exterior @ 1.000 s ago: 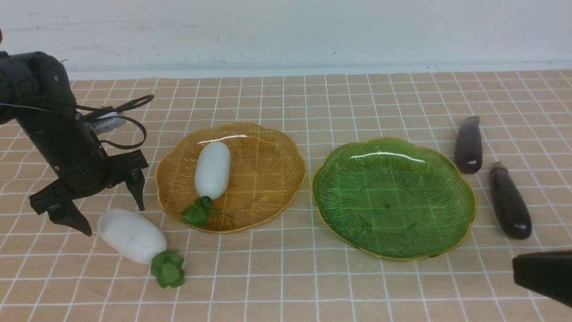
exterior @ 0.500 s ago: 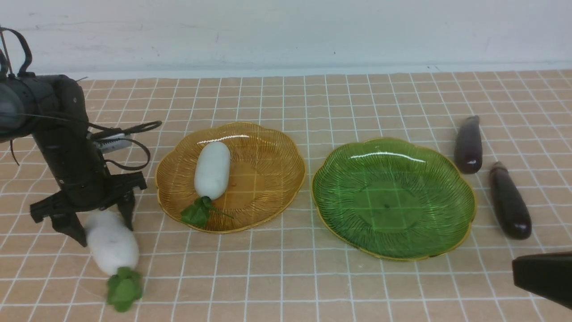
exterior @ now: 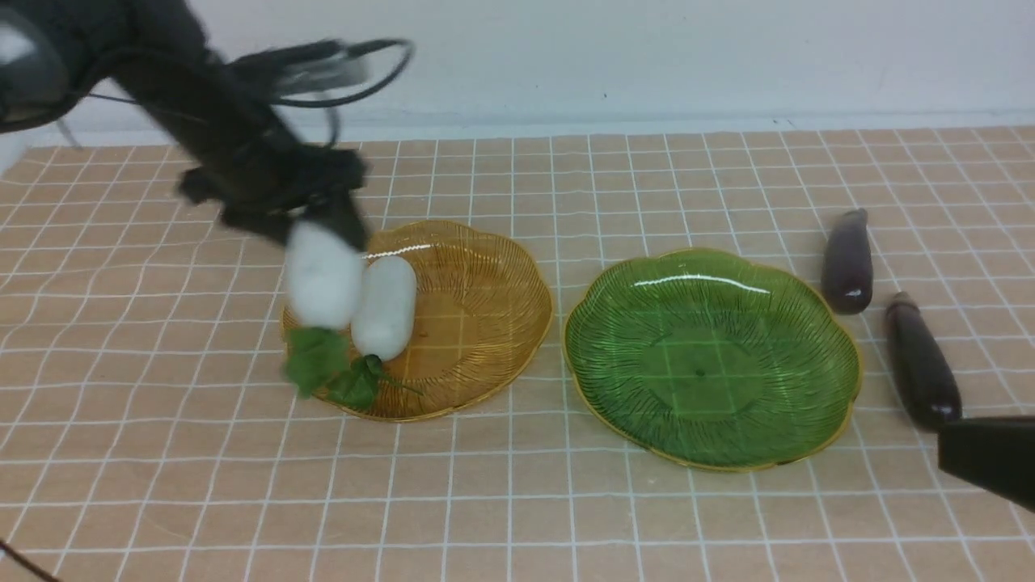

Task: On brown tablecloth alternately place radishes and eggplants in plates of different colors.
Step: 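Pick up the white radish and place it in the left plate, then put the eggplants into the green plate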

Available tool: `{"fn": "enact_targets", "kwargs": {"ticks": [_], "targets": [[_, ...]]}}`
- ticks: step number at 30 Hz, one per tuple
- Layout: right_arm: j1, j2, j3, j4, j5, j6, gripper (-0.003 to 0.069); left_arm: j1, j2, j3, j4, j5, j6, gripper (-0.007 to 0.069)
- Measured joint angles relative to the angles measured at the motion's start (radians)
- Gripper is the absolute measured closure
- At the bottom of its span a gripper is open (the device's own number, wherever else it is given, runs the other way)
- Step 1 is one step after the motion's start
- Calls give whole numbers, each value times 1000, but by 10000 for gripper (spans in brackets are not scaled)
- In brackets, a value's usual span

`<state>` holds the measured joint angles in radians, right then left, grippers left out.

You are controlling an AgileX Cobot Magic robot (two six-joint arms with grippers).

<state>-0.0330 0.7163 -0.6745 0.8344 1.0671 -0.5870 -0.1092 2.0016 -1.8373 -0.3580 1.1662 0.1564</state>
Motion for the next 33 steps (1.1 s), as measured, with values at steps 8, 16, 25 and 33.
{"fn": "enact_targets", "kwargs": {"ticks": [8,16,25,33], "targets": [[0,1,0,0,-31,33,674,-111,69,-8,-17,-231,10,167],[0,97,-99,-185,-102,260,674,-130,108,-12,-8,-219,-15,-8],[0,466,-454,-689,-82,645,673,-129,81,-211,51,53,-8,394],[-55,876,-691,-781,-54,697,477,-128,-226,-102,95,66,8,628]]}}
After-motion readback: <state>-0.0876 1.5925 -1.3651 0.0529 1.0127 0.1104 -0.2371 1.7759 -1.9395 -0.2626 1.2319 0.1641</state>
